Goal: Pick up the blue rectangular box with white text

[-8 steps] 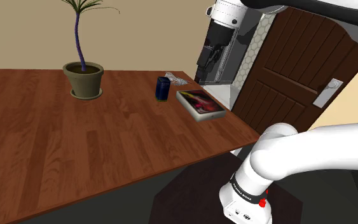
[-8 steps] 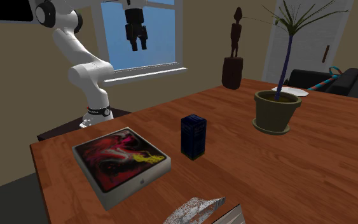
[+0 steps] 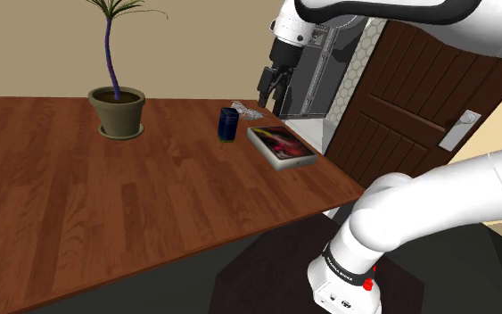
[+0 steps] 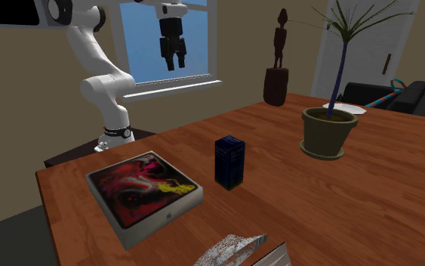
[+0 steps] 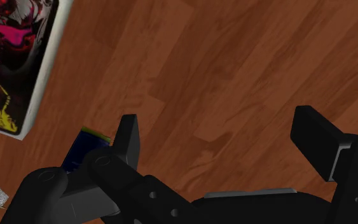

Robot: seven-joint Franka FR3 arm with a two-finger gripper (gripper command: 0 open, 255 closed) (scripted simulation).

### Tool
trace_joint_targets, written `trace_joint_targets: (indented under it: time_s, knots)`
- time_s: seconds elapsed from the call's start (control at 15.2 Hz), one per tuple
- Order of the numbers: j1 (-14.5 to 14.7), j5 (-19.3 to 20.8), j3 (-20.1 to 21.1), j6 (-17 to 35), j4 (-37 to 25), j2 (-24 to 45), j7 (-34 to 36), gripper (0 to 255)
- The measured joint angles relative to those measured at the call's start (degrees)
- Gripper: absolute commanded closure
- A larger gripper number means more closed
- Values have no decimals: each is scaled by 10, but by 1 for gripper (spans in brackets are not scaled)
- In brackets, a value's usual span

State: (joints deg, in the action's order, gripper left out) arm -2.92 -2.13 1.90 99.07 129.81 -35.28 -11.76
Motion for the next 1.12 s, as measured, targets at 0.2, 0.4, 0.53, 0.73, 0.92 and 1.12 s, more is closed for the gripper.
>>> trace_joint_targets:
  time_s: [0.2, 0.4, 0.53, 0.73, 0.92, 1.12]
  knots:
    - [-6, 4, -8, 27, -27, 57, -7, 0]
    - [-15, 9, -23, 55, -57, 120, -22, 0]
    - [-17, 9, -27, 73, -80, 162, -24, 0]
    - [-24, 9, -37, 90, -122, 226, -34, 0]
    - [-30, 7, -45, 104, -168, 291, -43, 0]
    - [-34, 2, -51, 106, -228, 356, -48, 0]
